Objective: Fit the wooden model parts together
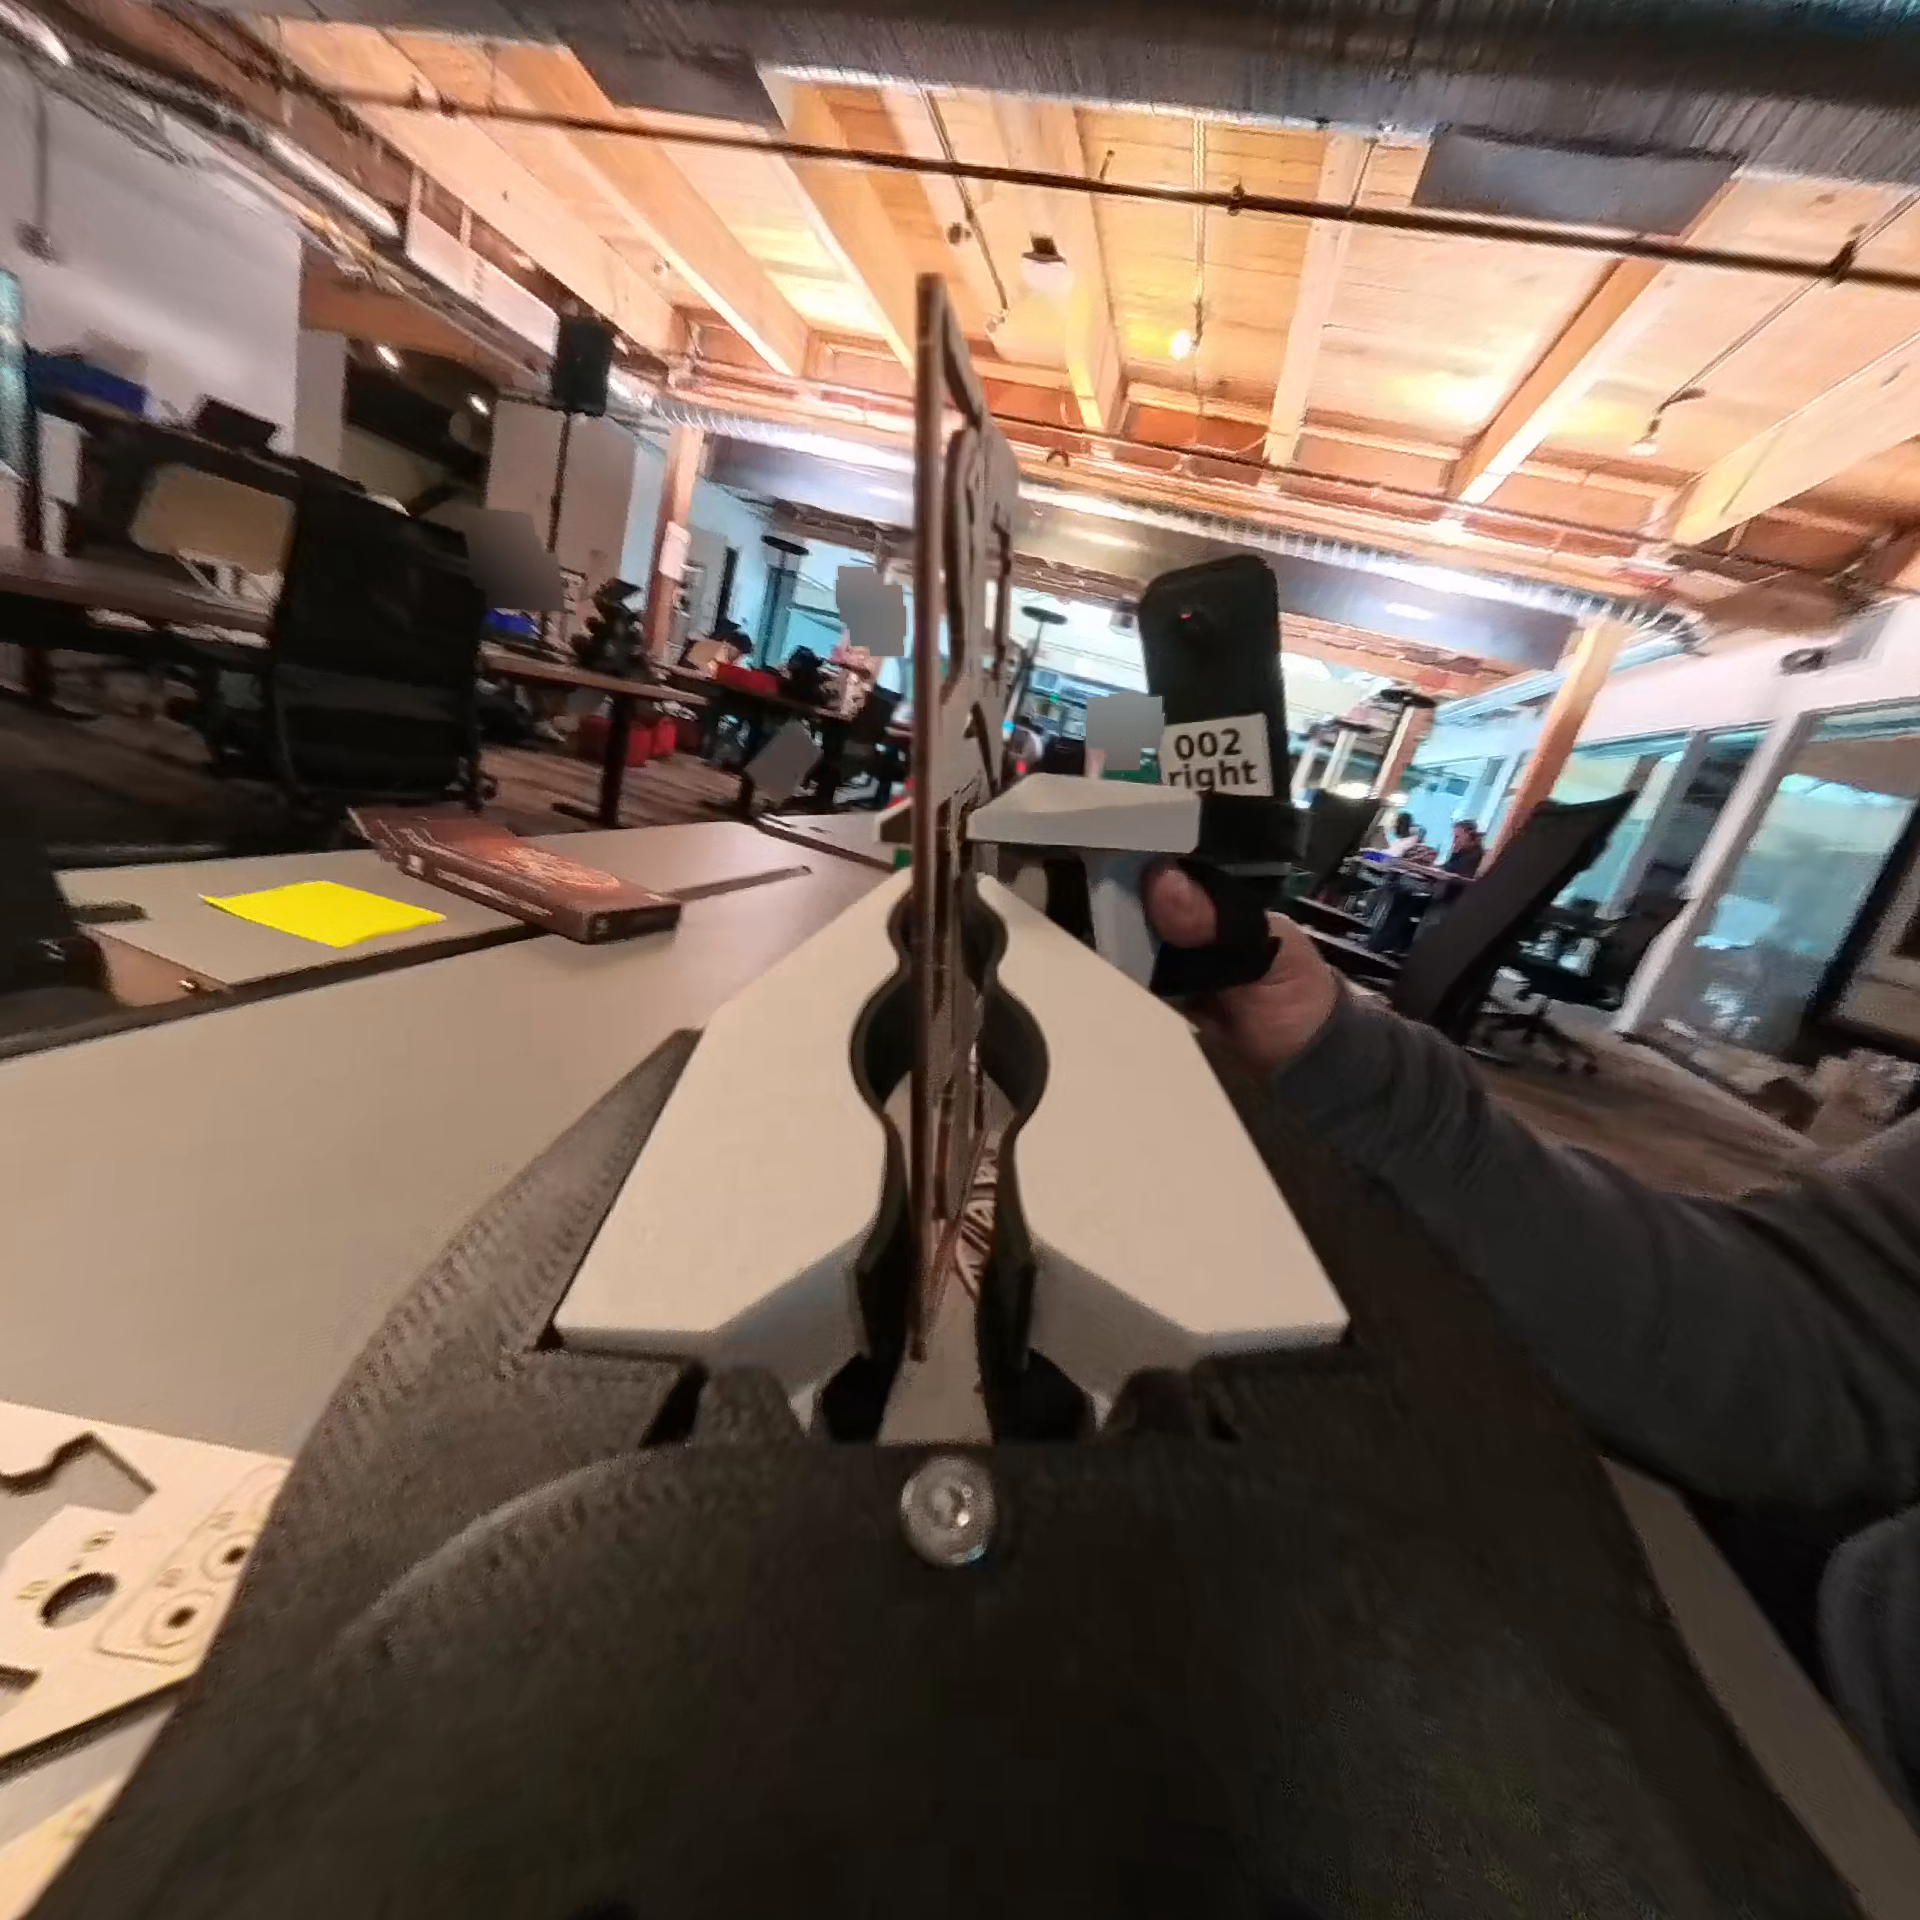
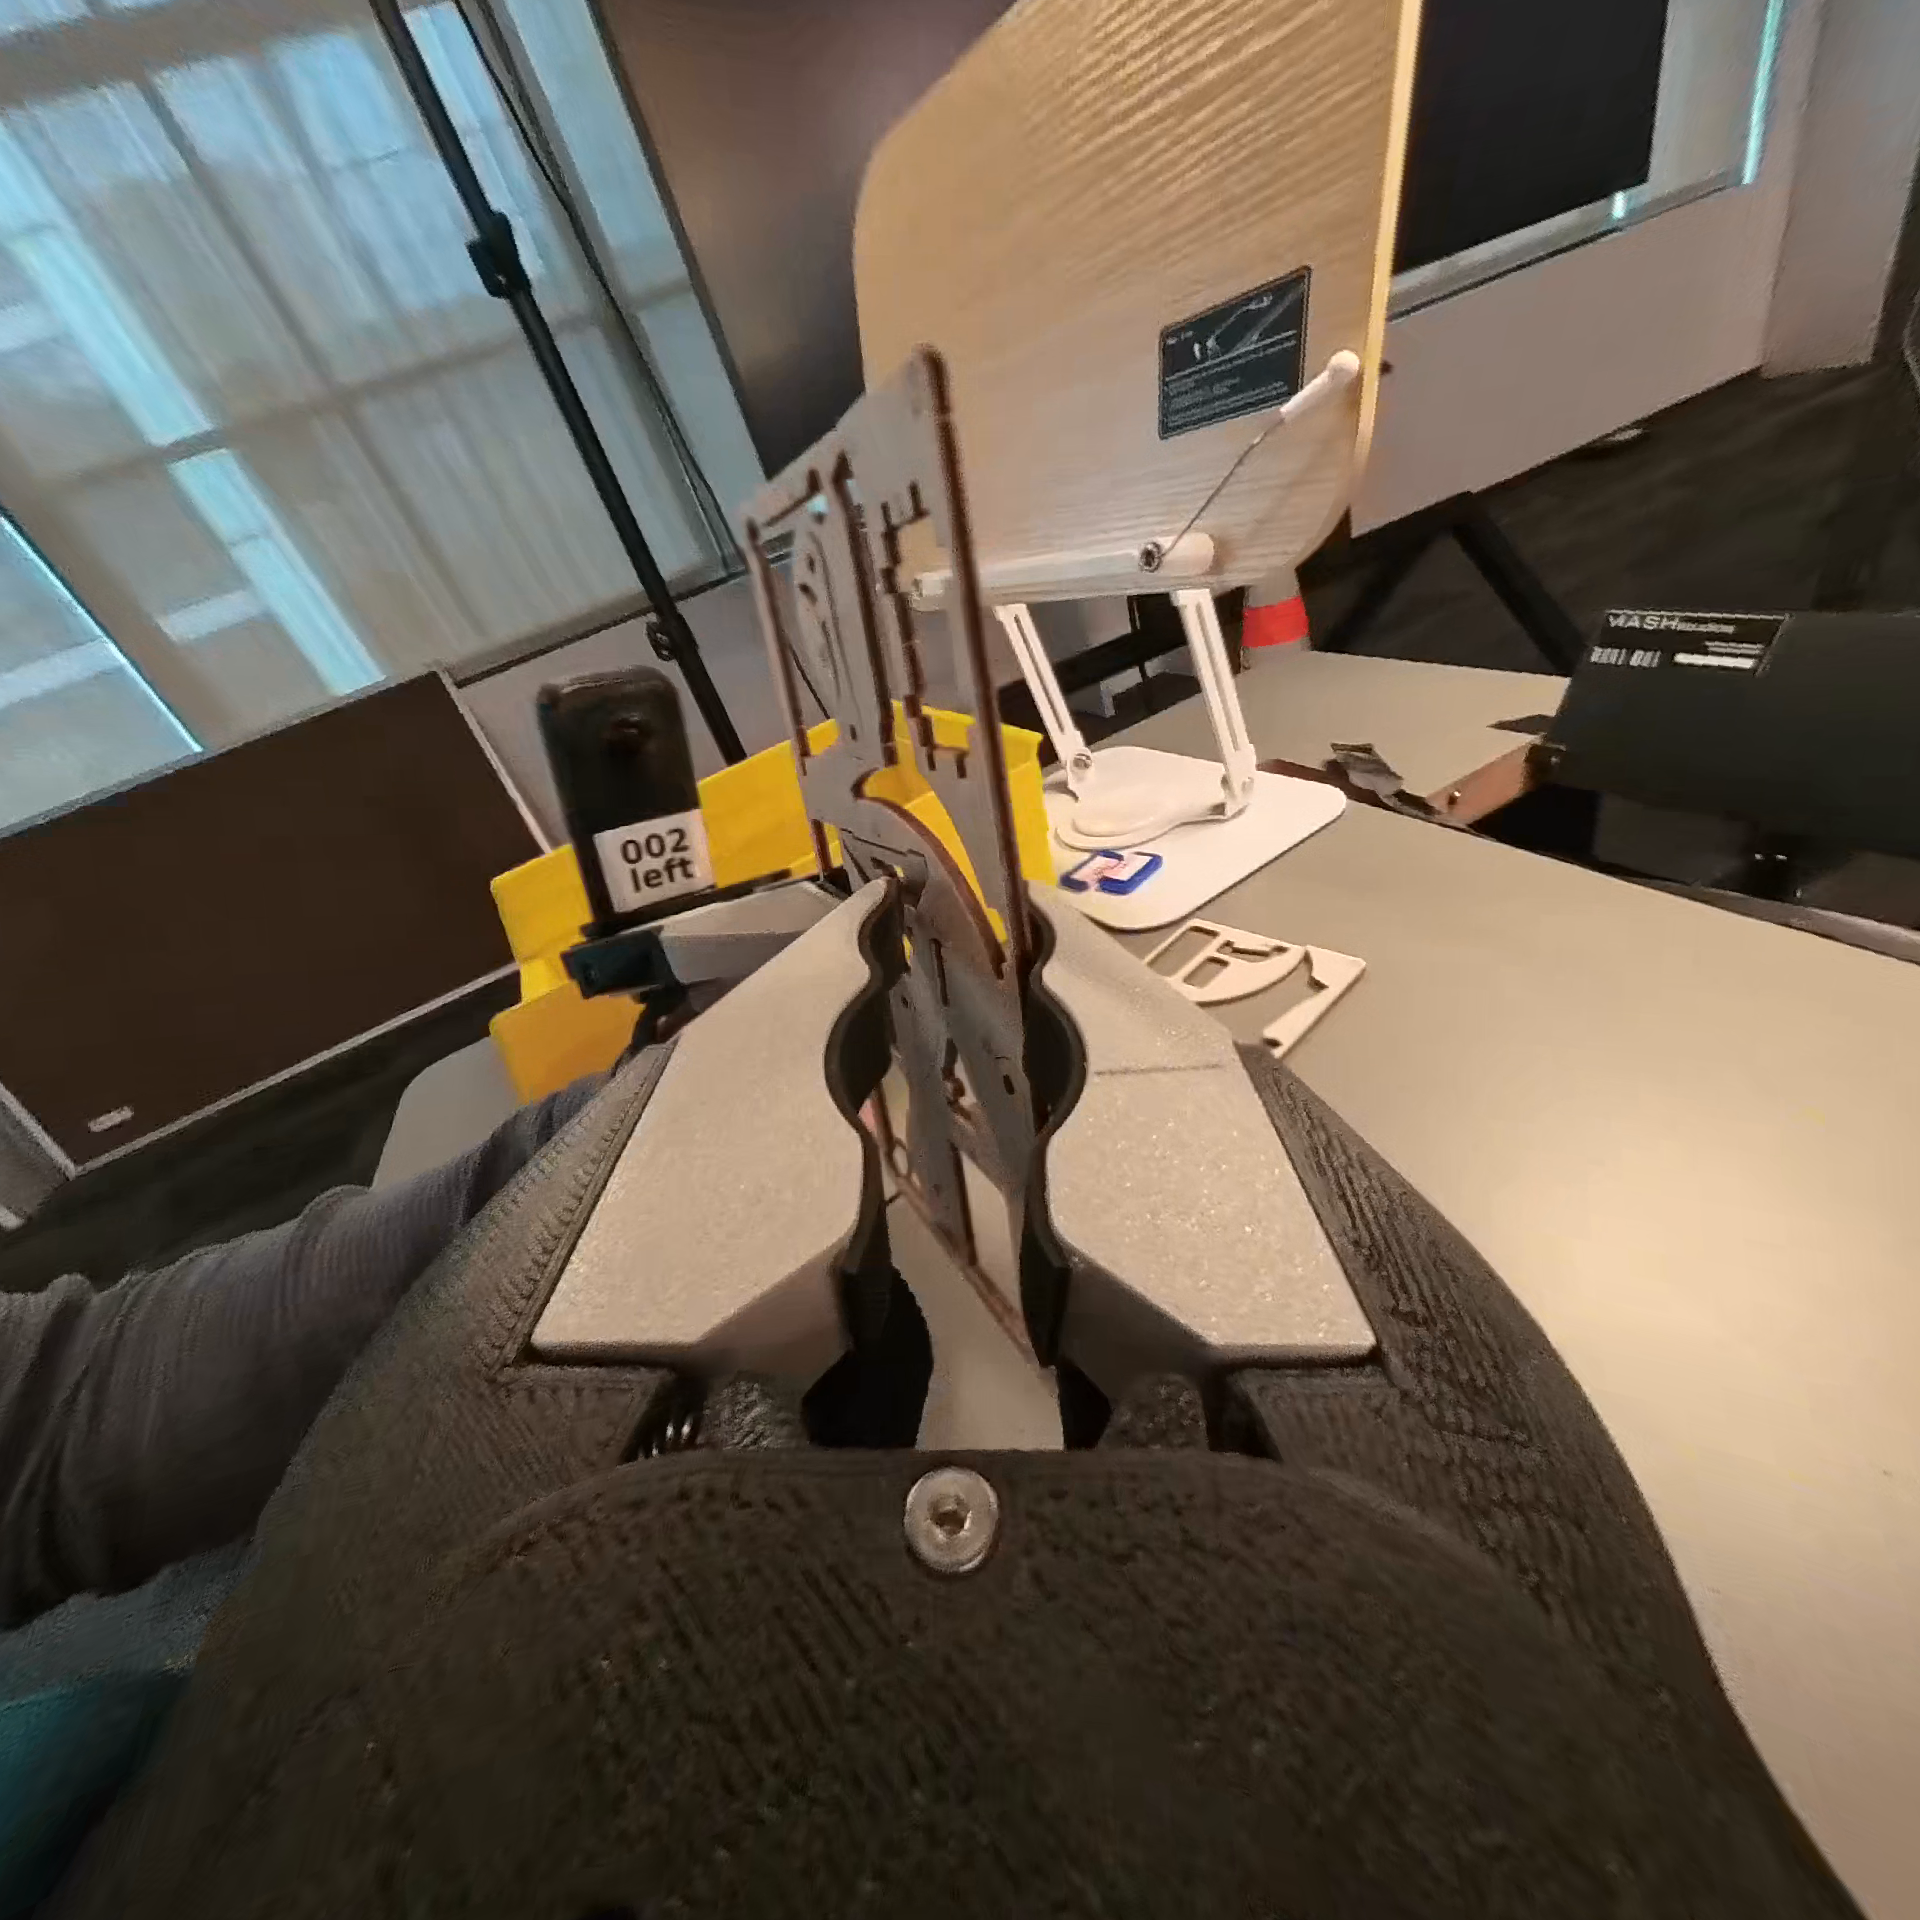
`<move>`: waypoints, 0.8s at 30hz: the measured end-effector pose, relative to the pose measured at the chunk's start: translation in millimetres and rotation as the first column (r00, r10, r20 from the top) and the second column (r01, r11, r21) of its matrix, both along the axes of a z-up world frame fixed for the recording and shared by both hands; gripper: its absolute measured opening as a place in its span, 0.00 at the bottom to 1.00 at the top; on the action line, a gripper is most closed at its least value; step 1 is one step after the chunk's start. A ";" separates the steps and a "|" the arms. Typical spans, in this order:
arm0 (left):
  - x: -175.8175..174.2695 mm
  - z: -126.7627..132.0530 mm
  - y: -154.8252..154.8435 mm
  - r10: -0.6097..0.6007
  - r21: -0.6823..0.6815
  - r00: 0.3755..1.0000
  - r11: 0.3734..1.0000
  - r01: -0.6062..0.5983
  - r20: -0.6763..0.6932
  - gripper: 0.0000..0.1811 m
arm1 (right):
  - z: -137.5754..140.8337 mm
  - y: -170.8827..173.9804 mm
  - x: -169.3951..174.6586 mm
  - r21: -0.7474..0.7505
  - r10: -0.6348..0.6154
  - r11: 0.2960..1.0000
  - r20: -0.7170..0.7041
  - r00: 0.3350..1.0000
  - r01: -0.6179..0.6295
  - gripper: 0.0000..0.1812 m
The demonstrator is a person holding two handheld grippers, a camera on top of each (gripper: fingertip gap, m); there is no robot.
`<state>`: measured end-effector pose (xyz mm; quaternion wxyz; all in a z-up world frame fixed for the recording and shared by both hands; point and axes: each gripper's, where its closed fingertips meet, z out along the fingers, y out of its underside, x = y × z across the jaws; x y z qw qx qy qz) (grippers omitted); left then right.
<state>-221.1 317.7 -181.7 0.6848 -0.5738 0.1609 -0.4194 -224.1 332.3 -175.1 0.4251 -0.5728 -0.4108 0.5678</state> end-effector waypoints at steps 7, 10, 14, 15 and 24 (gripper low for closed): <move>4.9 -9.5 3.6 0.002 -0.023 0.998 1.000 -0.004 -0.059 0.01 | -9.6 2.7 1.0 -0.064 0.039 0.997 -0.010 0.999 -0.039 0.21; 8.4 -12.6 5.6 0.045 -0.003 0.992 0.999 -0.046 -0.116 0.01 | -15.2 9.8 -0.1 -0.072 -0.013 0.997 0.016 1.000 0.014 0.22; 8.9 -17.8 8.5 0.076 -0.016 0.984 0.997 -0.079 -0.163 0.01 | -20.6 13.9 -2.1 -0.068 -0.053 0.996 0.051 0.997 0.056 0.25; 8.5 -17.1 8.4 0.085 -0.016 0.982 0.996 -0.089 -0.168 0.01 | -20.3 14.4 -2.6 -0.065 -0.063 0.996 0.050 0.997 0.066 0.25; 6.6 -11.4 5.8 0.158 0.032 0.959 0.987 -0.155 -0.236 0.01 | -16.1 11.9 -1.9 -0.062 -0.083 0.994 0.070 0.994 0.088 0.21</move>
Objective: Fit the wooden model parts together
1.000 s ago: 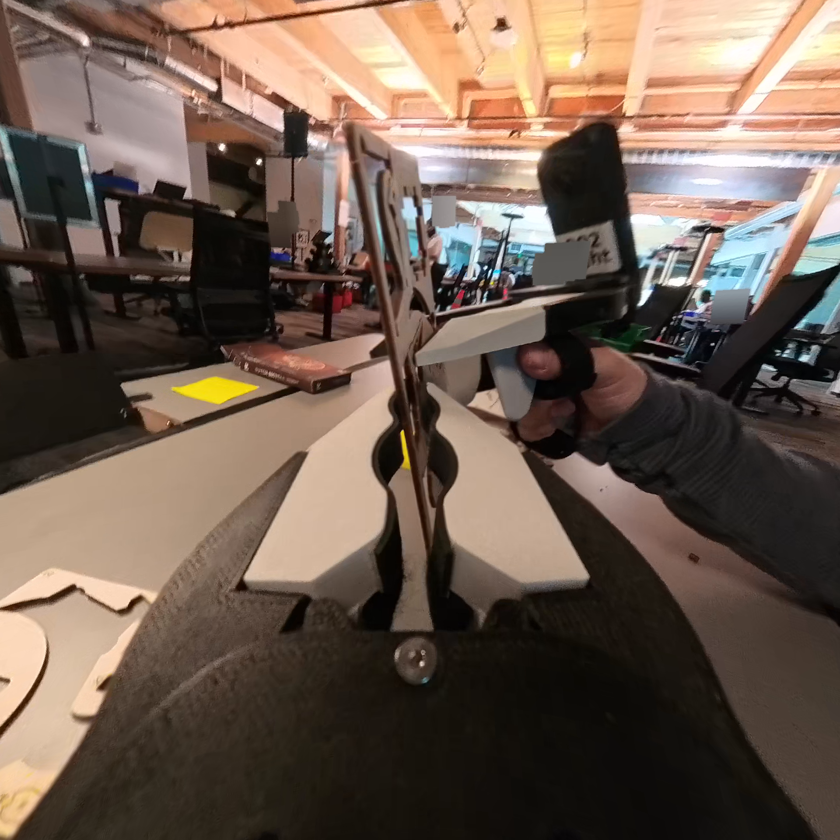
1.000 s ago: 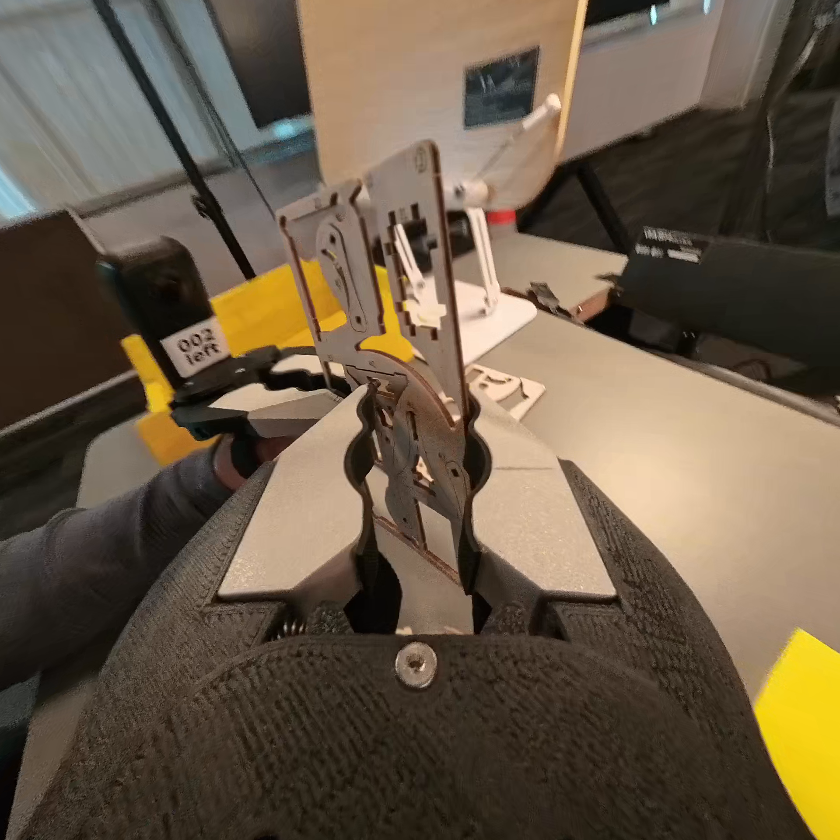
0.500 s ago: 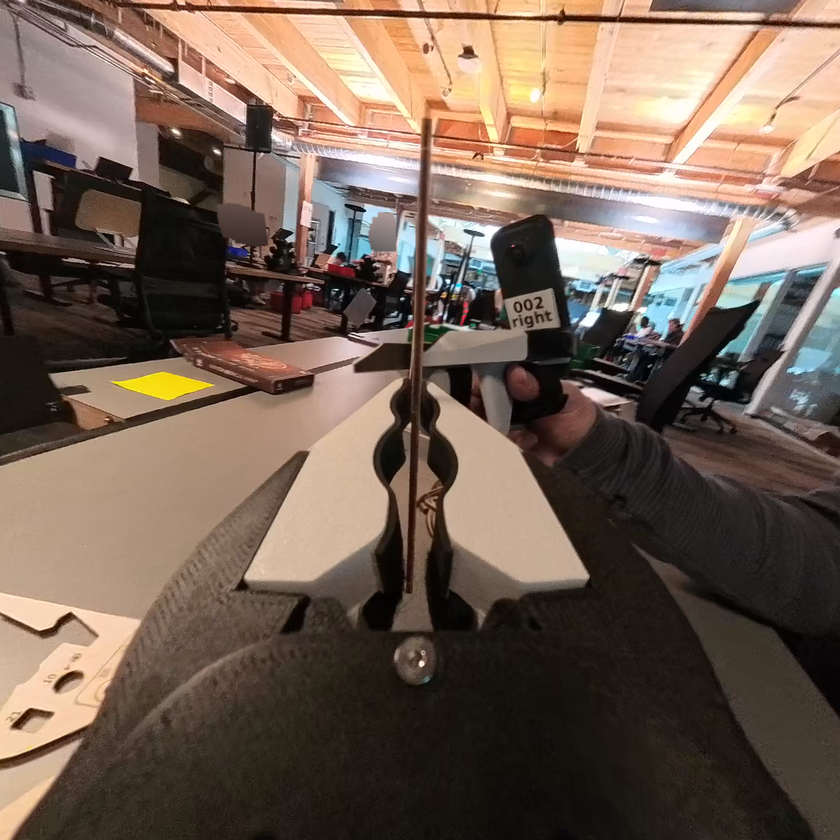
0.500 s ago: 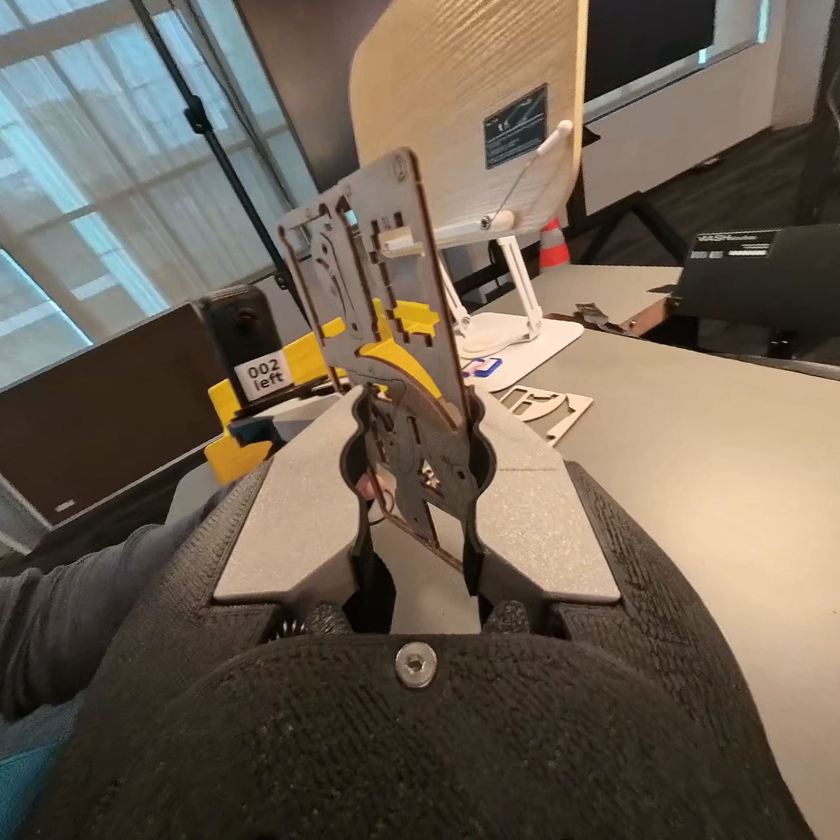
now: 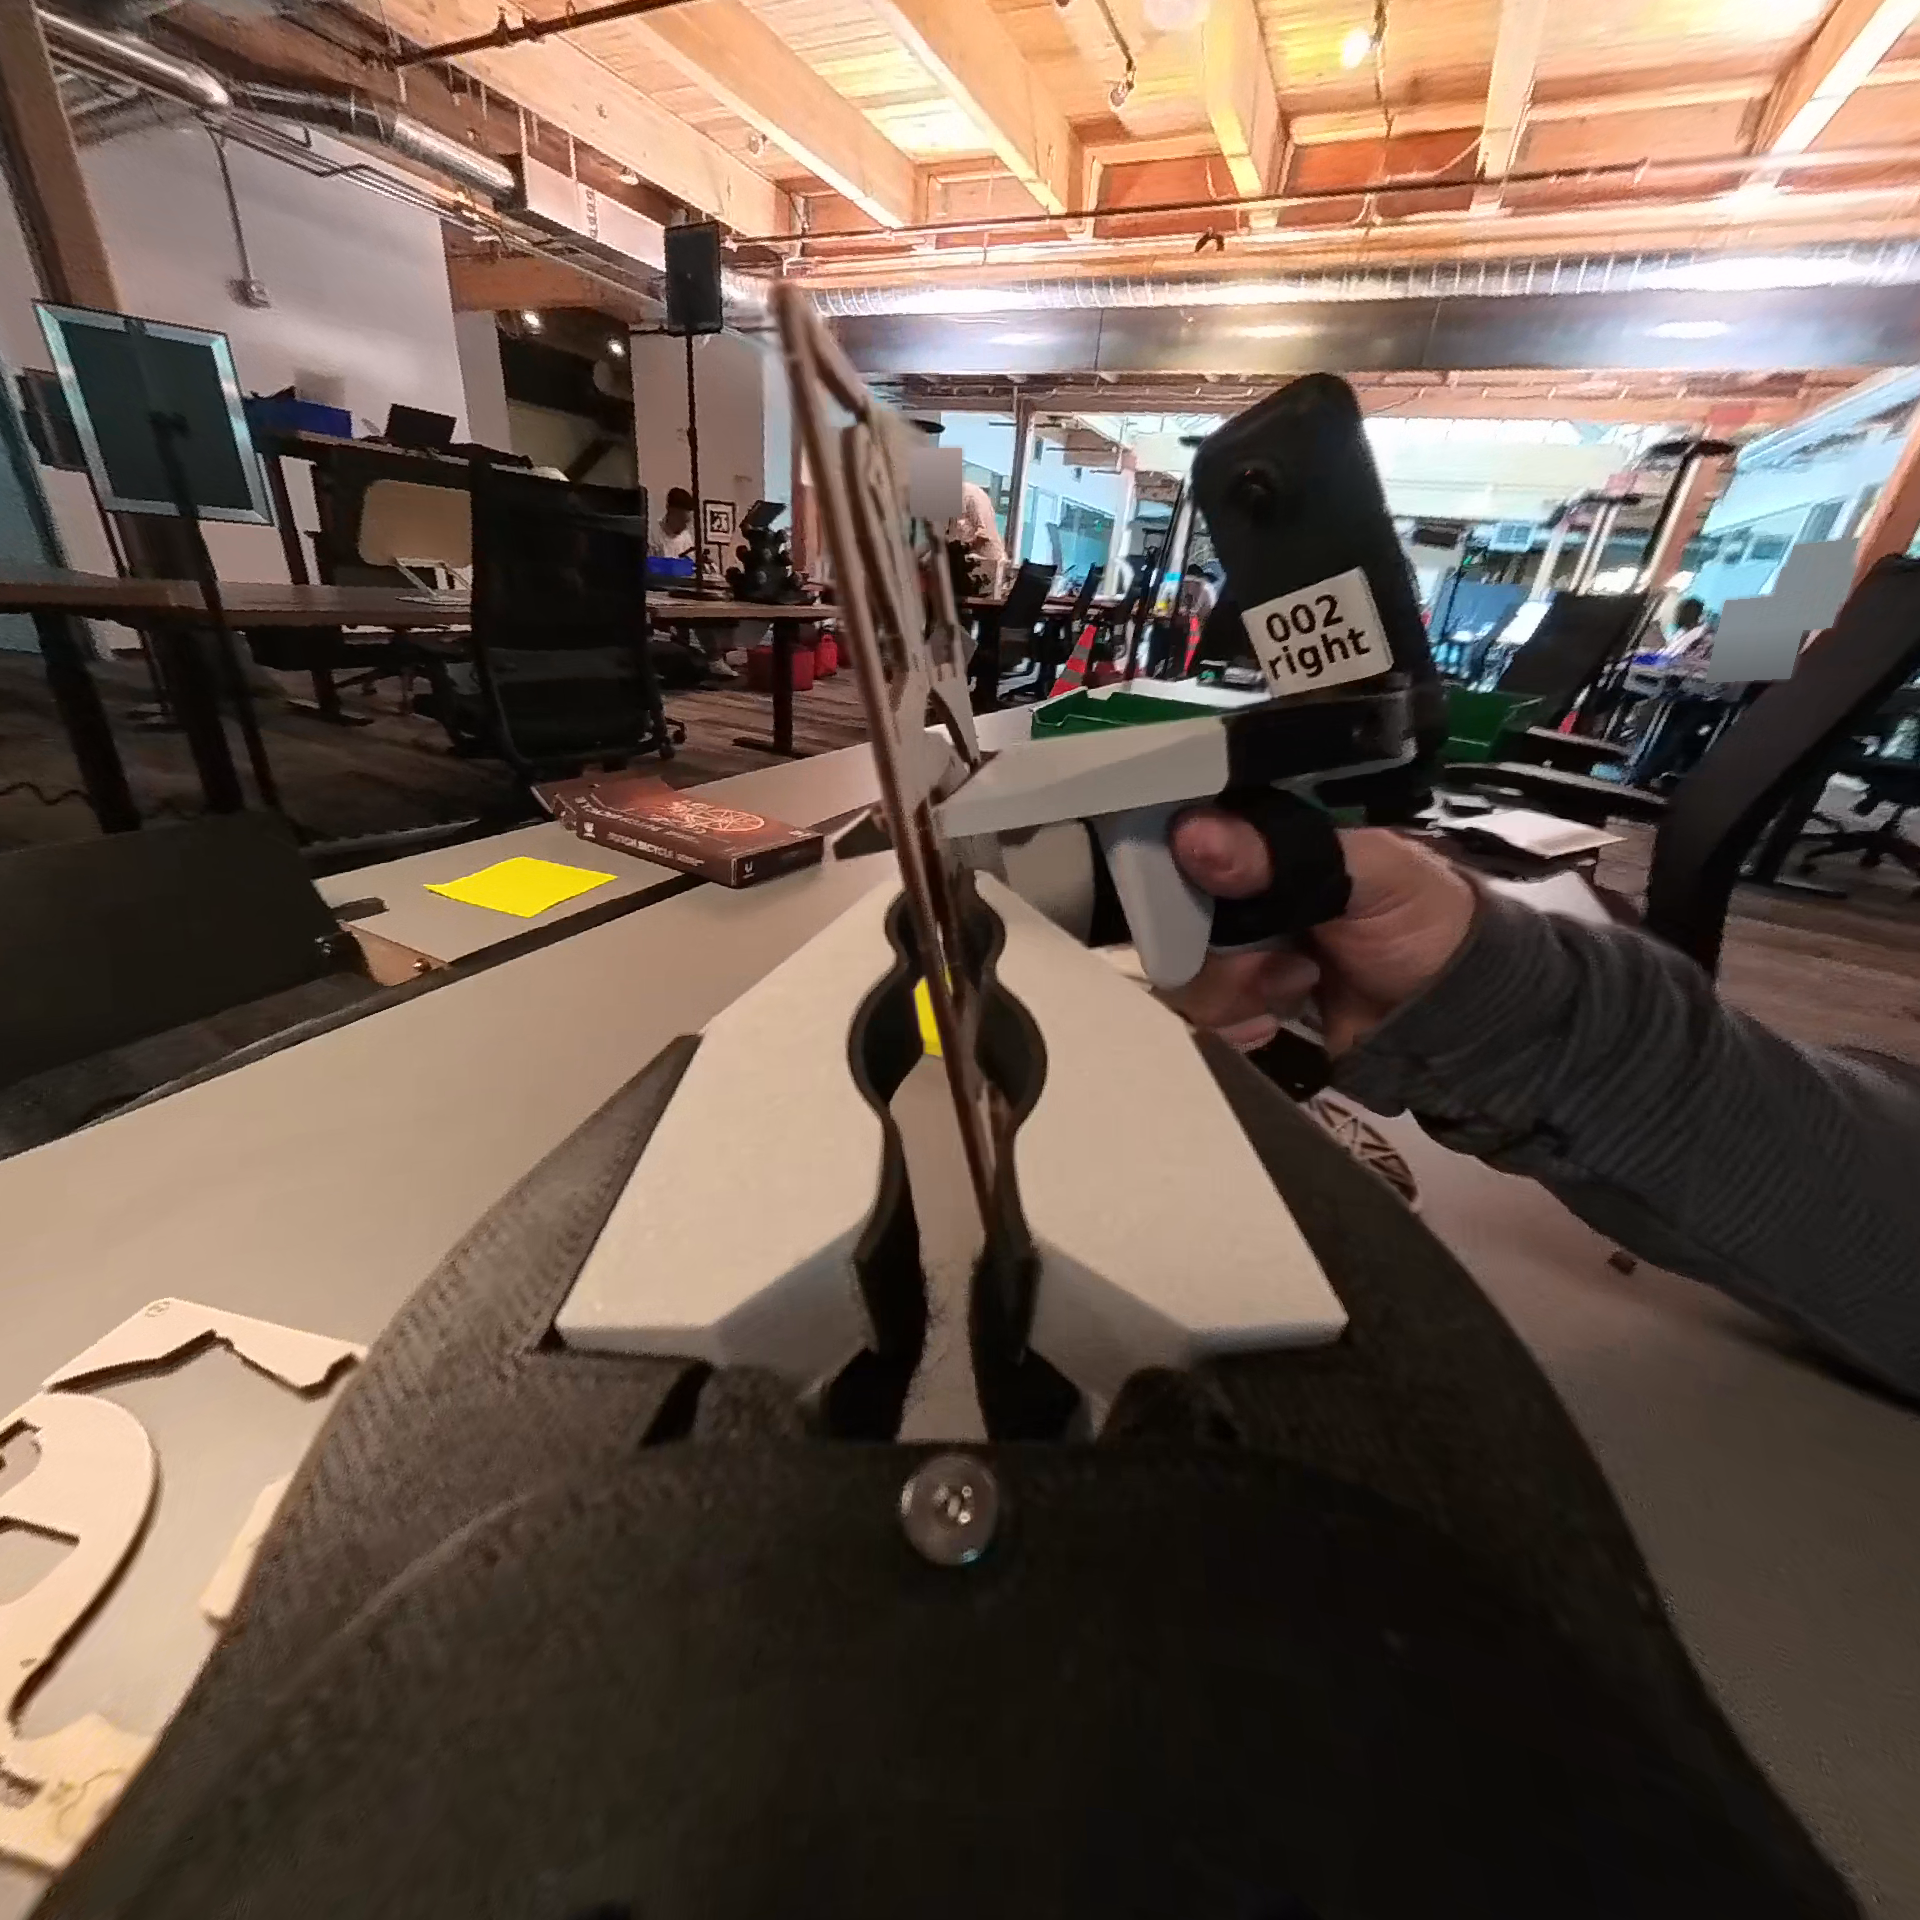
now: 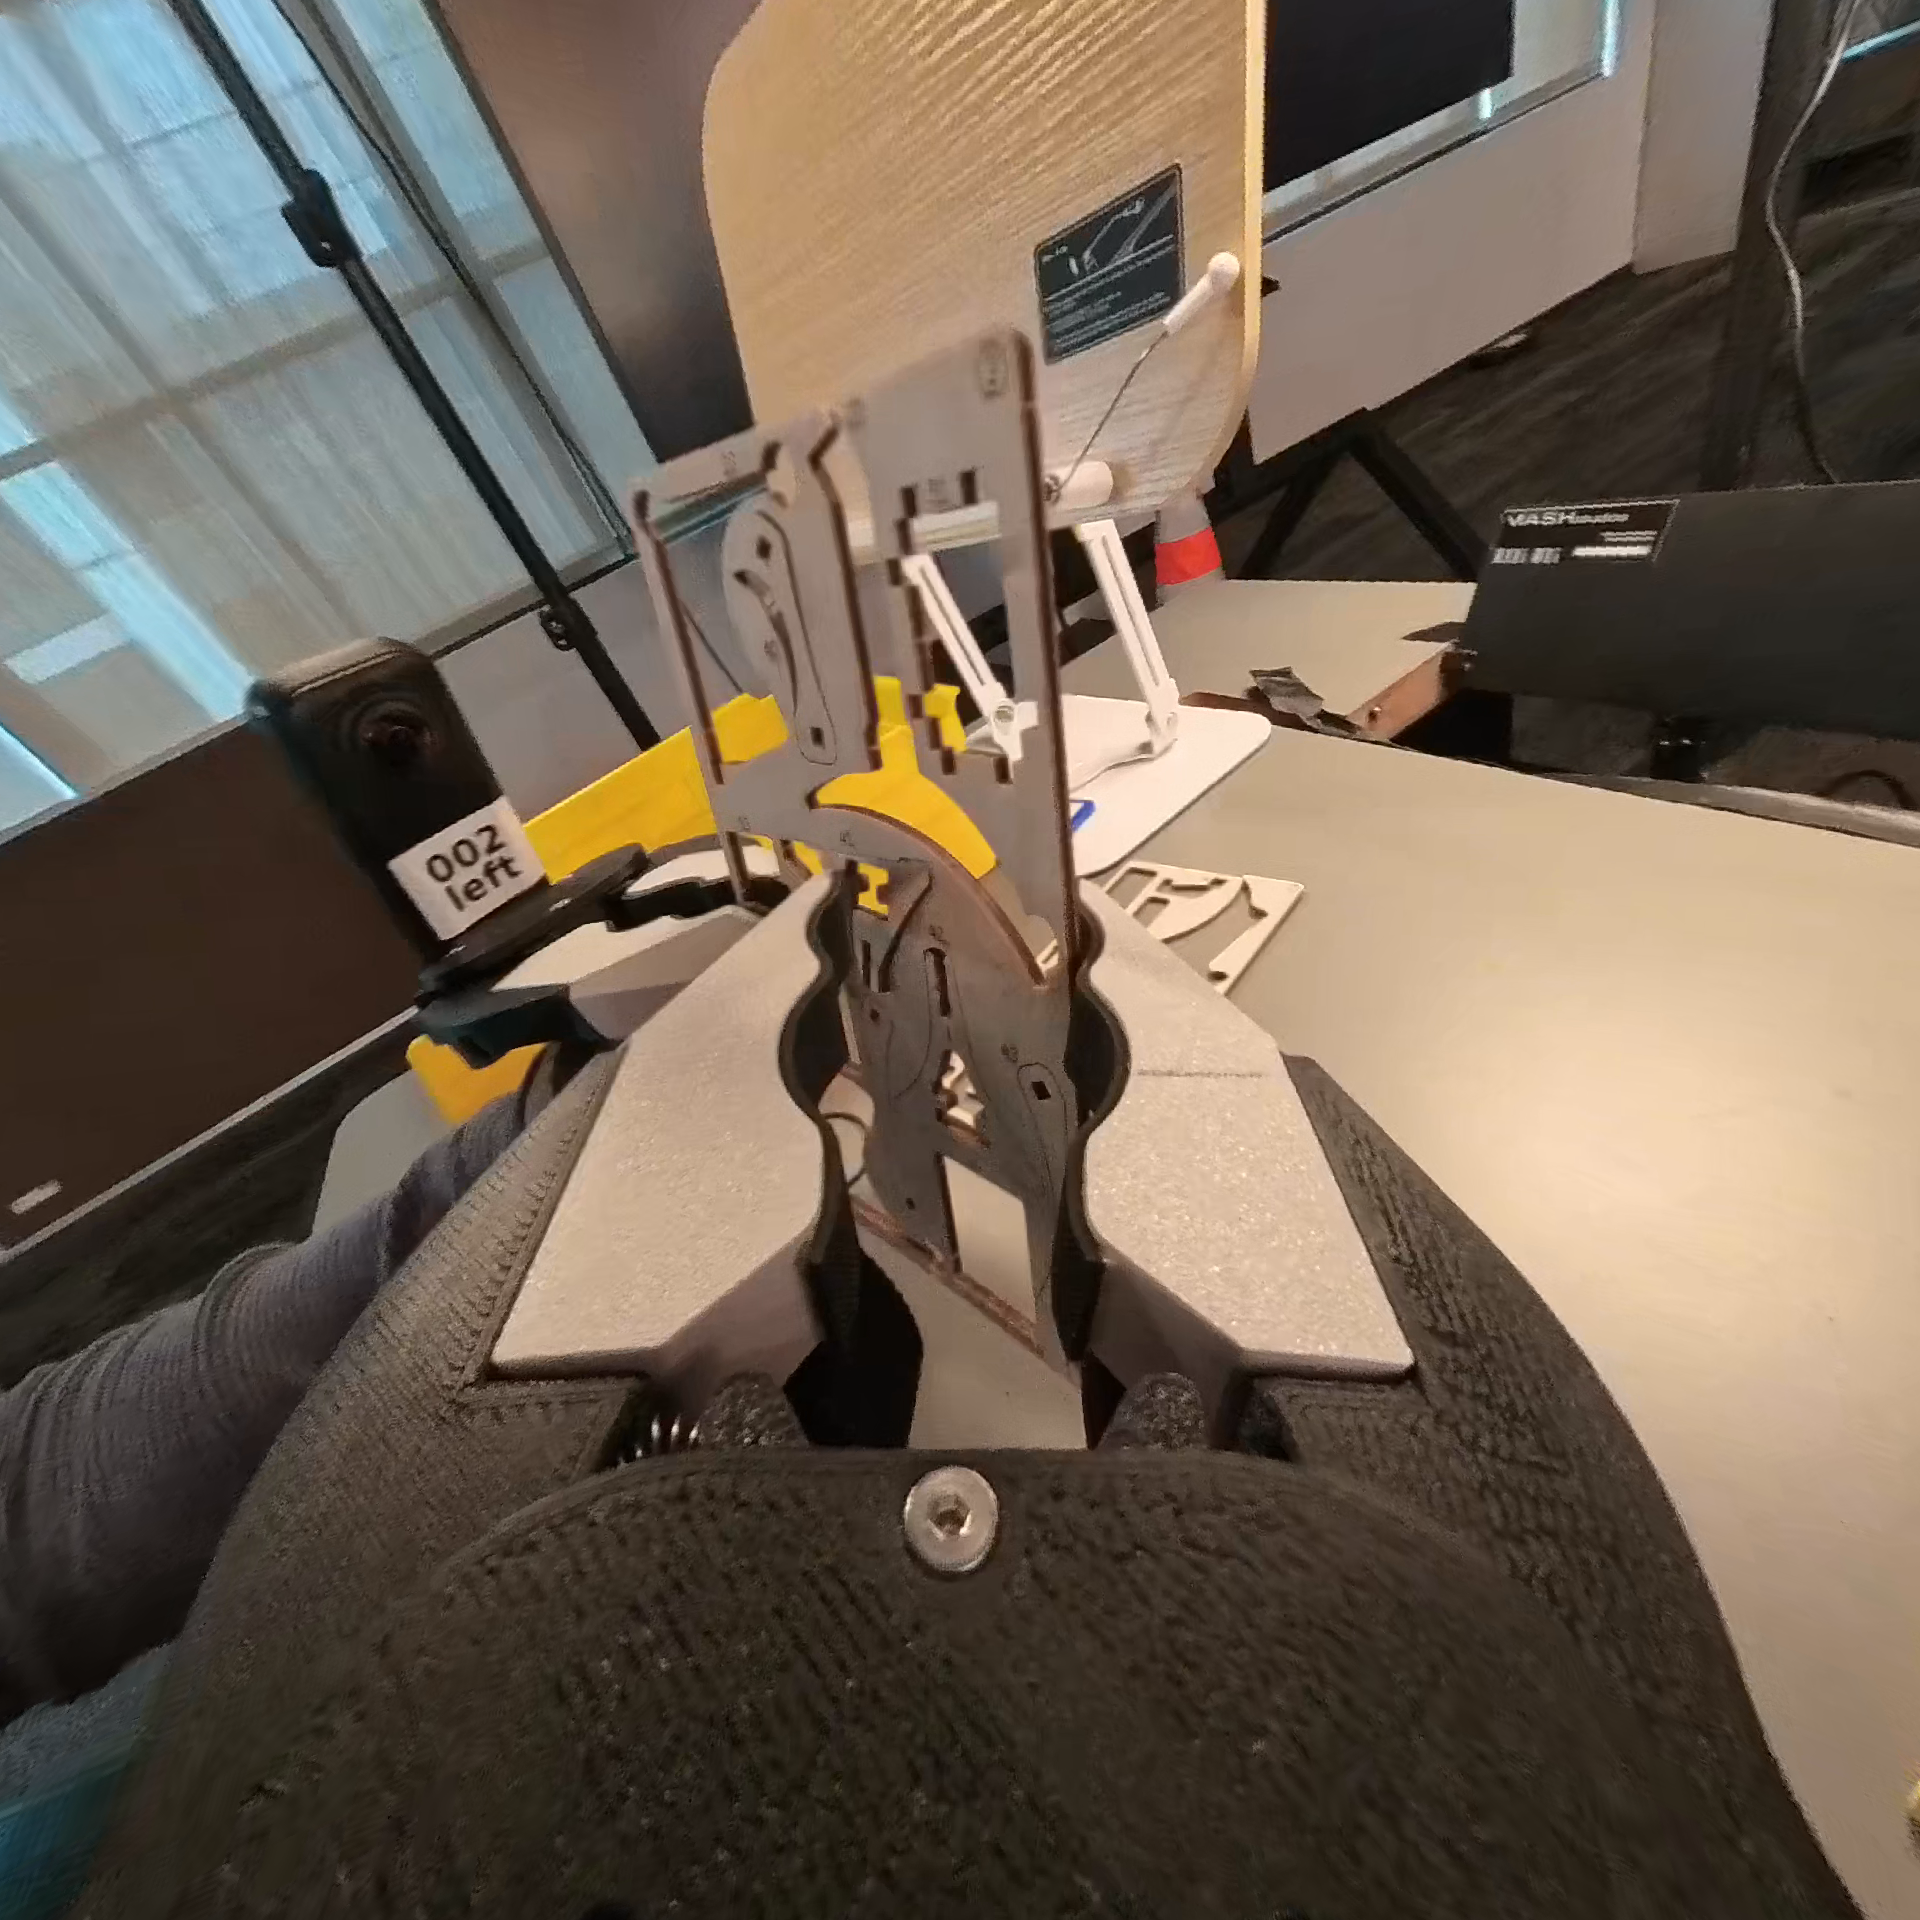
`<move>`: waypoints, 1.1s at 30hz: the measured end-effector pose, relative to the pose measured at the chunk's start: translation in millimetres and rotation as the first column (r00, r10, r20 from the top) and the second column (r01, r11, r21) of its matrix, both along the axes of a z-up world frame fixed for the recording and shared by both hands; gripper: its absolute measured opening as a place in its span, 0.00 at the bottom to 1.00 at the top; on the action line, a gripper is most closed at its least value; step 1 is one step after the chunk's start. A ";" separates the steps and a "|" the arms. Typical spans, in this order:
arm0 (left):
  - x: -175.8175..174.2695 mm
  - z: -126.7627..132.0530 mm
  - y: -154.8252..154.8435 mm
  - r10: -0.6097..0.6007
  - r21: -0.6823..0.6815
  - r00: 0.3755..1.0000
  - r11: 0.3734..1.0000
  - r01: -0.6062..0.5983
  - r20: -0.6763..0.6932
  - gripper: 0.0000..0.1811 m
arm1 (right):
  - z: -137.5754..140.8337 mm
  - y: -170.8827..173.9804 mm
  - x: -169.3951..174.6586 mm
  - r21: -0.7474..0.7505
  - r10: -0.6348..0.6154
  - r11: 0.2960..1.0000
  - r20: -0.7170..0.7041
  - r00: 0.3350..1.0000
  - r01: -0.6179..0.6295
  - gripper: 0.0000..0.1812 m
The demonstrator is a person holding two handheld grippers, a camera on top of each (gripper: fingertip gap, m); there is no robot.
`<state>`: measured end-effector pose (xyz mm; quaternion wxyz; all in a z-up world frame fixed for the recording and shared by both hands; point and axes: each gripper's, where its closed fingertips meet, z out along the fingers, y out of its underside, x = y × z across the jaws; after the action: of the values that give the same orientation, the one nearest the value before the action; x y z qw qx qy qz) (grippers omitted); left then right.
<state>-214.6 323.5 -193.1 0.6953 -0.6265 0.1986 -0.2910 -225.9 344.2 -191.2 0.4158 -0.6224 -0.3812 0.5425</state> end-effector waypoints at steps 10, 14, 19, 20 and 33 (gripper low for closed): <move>-7.5 0.2 1.6 -0.016 0.002 0.998 1.000 0.016 0.059 0.01 | 1.8 -0.6 -2.7 0.017 0.010 1.000 -0.018 1.000 -0.010 0.17; -5.0 -0.6 1.6 -0.007 0.013 1.000 1.000 0.007 0.027 0.01 | -5.6 -1.9 -3.4 -0.018 0.052 0.998 -0.001 0.999 -0.052 0.21; -3.8 -3.5 0.6 -0.058 -0.015 0.996 0.998 0.059 0.065 0.01 | -8.2 -4.5 1.1 0.004 0.103 0.995 0.026 0.994 -0.103 0.15; -3.5 -5.5 1.2 -0.065 -0.026 0.996 0.997 0.067 0.067 0.01 | -9.8 -4.5 2.1 -0.007 0.109 0.994 0.030 0.994 -0.109 0.14; 0.5 -9.6 9.4 -0.016 -0.036 0.996 0.999 0.019 0.085 0.01 | -6.9 2.4 4.5 -0.018 0.048 0.999 0.005 0.999 -0.048 0.24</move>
<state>-214.1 332.8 -202.8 0.6890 -0.6244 0.1692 -0.3268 -221.5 346.7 -198.2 0.3961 -0.6183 -0.3925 0.5539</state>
